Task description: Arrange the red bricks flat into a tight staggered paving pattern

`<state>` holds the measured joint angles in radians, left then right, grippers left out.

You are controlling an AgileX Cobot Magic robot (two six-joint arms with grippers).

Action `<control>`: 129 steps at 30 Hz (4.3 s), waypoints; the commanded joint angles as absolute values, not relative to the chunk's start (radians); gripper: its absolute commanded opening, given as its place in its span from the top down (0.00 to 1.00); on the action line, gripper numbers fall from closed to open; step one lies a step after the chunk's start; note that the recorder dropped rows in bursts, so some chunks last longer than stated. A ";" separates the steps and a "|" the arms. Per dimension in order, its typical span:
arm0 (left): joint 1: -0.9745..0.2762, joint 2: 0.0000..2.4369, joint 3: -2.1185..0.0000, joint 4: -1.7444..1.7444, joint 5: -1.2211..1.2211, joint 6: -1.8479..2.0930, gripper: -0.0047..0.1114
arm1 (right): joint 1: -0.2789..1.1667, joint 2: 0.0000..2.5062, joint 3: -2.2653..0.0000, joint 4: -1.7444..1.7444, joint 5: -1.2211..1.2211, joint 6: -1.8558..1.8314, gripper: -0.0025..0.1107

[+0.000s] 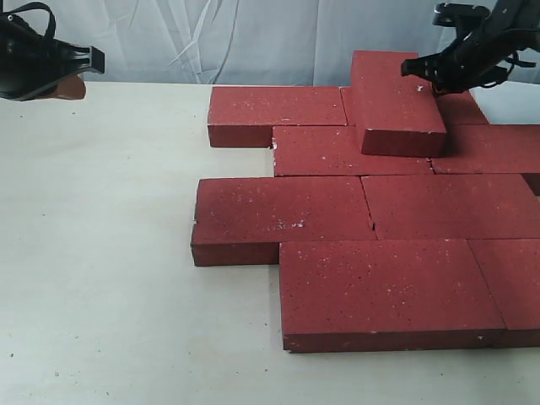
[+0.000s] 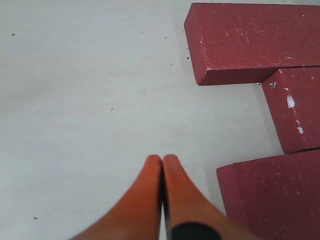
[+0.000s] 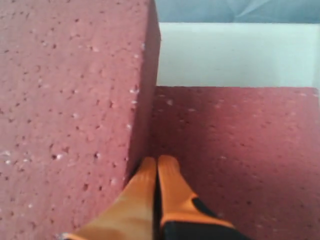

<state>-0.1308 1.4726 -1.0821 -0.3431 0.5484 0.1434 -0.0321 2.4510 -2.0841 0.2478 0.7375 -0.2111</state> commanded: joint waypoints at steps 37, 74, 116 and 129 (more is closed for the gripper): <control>-0.131 1.461 -1.084 -0.381 0.538 0.141 0.96 | 0.232 2.337 -2.089 0.360 0.819 -0.363 0.99; -0.131 1.461 -1.084 -0.381 0.534 0.141 0.96 | 0.539 2.416 -2.089 0.295 0.752 -0.257 0.99; -0.078 1.443 -1.084 -0.308 0.566 0.137 0.96 | 0.652 2.299 -2.089 0.359 0.998 -0.138 0.99; 0.118 1.398 -1.084 -0.020 0.706 0.137 0.96 | 0.653 2.249 -2.089 0.297 1.206 -0.113 0.99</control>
<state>0.0964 1.4061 -1.0821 -0.0813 0.6846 0.1416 0.6559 2.2728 -2.0906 0.3066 1.1761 -0.1120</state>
